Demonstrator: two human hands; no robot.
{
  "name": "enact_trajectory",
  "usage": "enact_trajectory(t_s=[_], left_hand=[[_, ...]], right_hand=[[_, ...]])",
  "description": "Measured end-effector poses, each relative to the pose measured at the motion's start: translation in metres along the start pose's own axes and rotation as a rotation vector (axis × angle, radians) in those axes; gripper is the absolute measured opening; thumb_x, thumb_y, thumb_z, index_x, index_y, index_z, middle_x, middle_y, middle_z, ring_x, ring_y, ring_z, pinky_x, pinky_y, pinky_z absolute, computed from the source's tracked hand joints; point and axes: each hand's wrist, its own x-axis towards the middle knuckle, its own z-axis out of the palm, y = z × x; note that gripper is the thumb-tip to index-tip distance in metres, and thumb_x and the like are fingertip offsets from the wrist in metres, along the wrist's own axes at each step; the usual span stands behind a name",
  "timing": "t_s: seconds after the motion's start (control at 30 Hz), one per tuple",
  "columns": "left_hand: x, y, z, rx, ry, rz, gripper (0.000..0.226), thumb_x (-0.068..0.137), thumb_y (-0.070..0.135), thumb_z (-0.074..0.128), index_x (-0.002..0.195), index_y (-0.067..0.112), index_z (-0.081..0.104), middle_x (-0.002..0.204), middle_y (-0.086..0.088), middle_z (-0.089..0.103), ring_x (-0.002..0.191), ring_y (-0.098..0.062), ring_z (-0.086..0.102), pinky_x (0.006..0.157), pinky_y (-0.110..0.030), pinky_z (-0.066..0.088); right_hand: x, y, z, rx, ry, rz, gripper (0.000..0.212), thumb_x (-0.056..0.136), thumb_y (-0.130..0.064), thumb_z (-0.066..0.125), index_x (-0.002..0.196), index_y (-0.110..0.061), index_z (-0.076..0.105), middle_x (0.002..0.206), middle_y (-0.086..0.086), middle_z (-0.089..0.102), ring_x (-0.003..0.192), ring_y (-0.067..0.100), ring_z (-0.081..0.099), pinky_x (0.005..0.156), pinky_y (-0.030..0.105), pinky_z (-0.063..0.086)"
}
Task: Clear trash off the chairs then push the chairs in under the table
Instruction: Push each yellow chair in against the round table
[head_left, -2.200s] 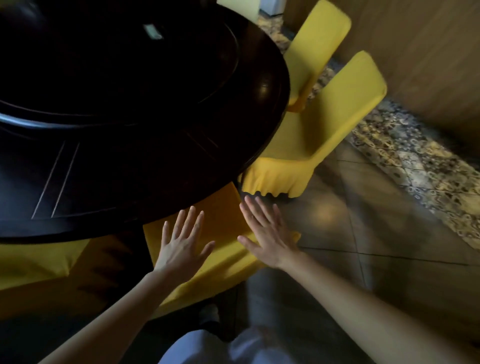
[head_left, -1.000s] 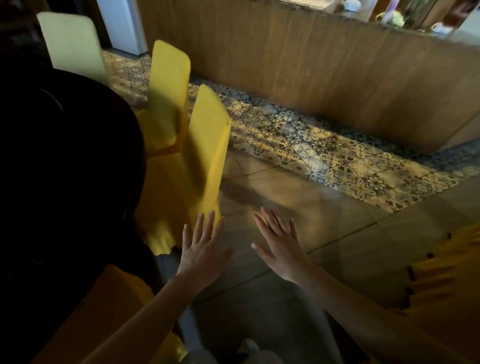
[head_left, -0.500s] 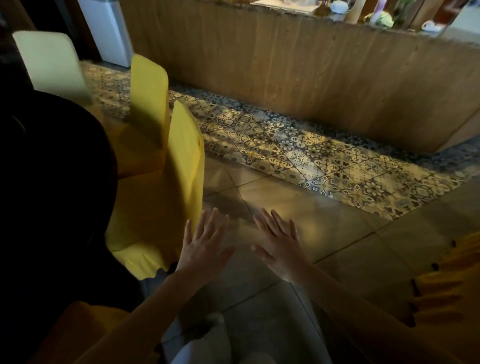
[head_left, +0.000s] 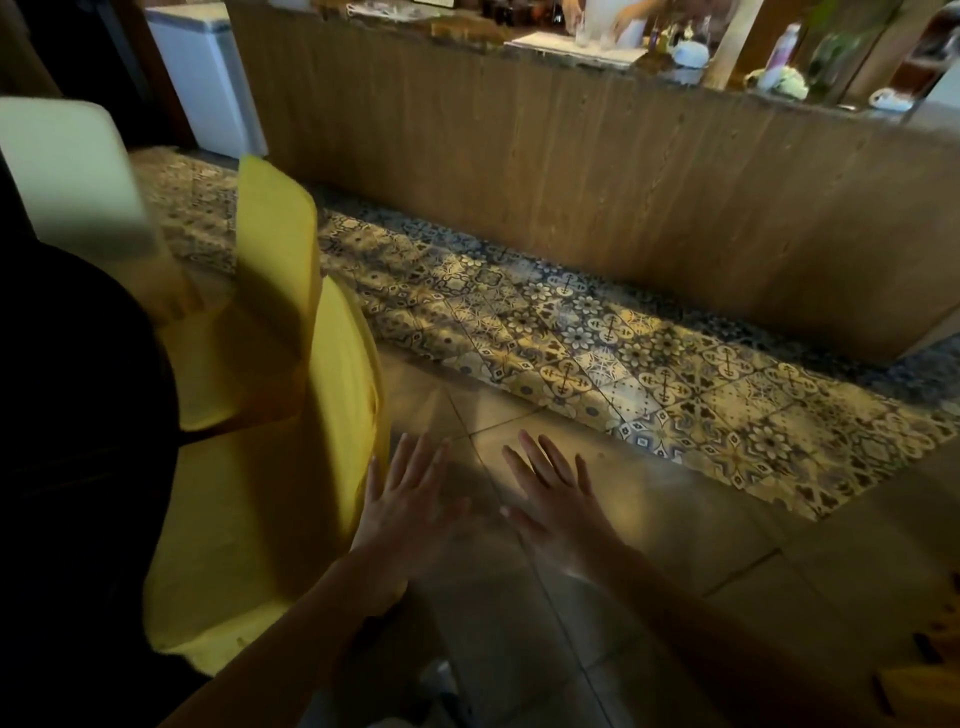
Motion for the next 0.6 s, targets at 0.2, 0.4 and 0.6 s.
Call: enact_trajectory(t_s=[0.2, 0.4, 0.6], left_hand=[[0.114, -0.049, -0.03, -0.03, 0.054, -0.075, 0.072, 0.094, 0.055, 0.028, 0.149, 0.024, -0.005, 0.156, 0.004, -0.021, 0.142, -0.016, -0.022, 0.114, -0.046, -0.014], [0.116, -0.055, -0.022, -0.067, 0.058, -0.061, 0.073, 0.093, 0.058, 0.028, 0.149, 0.025, -0.004, 0.157, 0.002, -0.018, 0.141, -0.017, -0.023, 0.112, -0.046, -0.015], [0.143, -0.089, -0.01, -0.087, 0.073, -0.254, 0.074, 0.091, 0.061, 0.026, 0.148, 0.028, -0.007, 0.157, 0.004, -0.018, 0.137, -0.013, -0.027, 0.111, -0.046, -0.015]], right_hand=[[0.142, 0.013, -0.023, -0.019, -0.014, -0.082, 0.066, 0.095, -0.056, 0.028, 0.151, -0.03, 0.004, 0.16, -0.004, -0.01, 0.145, 0.015, -0.016, 0.115, 0.053, 0.001], [0.145, 0.014, -0.018, 0.01, 0.003, -0.094, 0.065, 0.094, -0.056, 0.027, 0.15, -0.028, 0.009, 0.16, -0.006, -0.011, 0.144, 0.013, -0.016, 0.116, 0.054, 0.004], [0.216, 0.013, -0.015, 0.053, -0.046, -0.229, 0.064, 0.095, -0.057, 0.028, 0.15, -0.033, 0.006, 0.159, -0.009, -0.012, 0.141, 0.008, -0.022, 0.116, 0.049, -0.001]])
